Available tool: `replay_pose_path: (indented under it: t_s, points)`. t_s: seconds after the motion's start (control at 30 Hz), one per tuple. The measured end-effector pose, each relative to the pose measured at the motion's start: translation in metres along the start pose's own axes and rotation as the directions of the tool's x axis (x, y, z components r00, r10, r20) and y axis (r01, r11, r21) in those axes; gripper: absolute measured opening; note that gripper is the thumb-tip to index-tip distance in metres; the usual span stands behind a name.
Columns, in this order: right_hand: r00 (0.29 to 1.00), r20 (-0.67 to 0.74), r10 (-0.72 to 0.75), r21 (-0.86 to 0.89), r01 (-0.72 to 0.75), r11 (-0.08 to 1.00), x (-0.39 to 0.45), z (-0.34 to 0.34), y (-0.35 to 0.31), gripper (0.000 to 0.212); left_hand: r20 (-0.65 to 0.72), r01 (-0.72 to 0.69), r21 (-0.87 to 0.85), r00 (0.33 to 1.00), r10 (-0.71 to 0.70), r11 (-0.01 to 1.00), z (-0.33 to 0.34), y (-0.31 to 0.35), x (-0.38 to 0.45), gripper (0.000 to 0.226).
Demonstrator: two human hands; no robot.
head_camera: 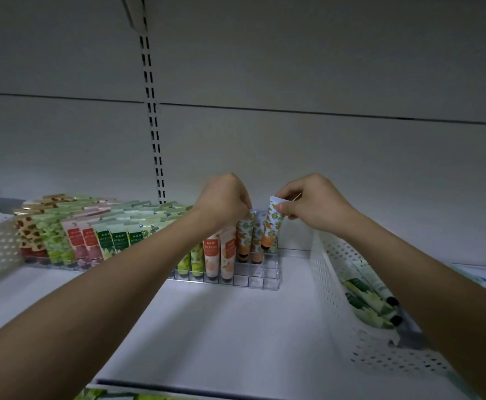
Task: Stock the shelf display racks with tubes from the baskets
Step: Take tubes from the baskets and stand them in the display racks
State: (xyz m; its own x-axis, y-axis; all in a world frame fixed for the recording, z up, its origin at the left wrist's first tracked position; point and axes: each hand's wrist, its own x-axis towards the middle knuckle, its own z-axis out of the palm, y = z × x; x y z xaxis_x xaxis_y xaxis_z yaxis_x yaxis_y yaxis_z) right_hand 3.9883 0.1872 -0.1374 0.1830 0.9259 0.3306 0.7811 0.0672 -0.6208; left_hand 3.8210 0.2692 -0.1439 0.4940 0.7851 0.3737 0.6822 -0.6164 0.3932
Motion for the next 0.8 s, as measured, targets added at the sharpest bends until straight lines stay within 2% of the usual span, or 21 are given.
replay_pose_path:
  t_s: [0.33, 0.6, 0.8]
  points:
    - [1.000, 0.001, 0.014, 0.004, -0.014, 1.000, -0.006, -0.008, 0.003, 0.009, 0.000, -0.023, 0.061, 1.000, 0.023, 0.998, 0.006, 0.005, 0.000, 0.011]
    - [1.000, 0.012, 0.016, -0.053, -0.016, 0.998, -0.006, -0.008, 0.005, 0.007, 0.071, 0.011, 0.143, 0.997, -0.021, 0.990, 0.020, -0.002, -0.002, 0.012]
    - [1.000, 0.020, -0.005, -0.060, 0.006, 0.998, -0.005, -0.007, 0.002, 0.005, 0.094, -0.032, 0.207, 0.996, 0.013, 0.978, 0.019, 0.002, -0.006, 0.025]
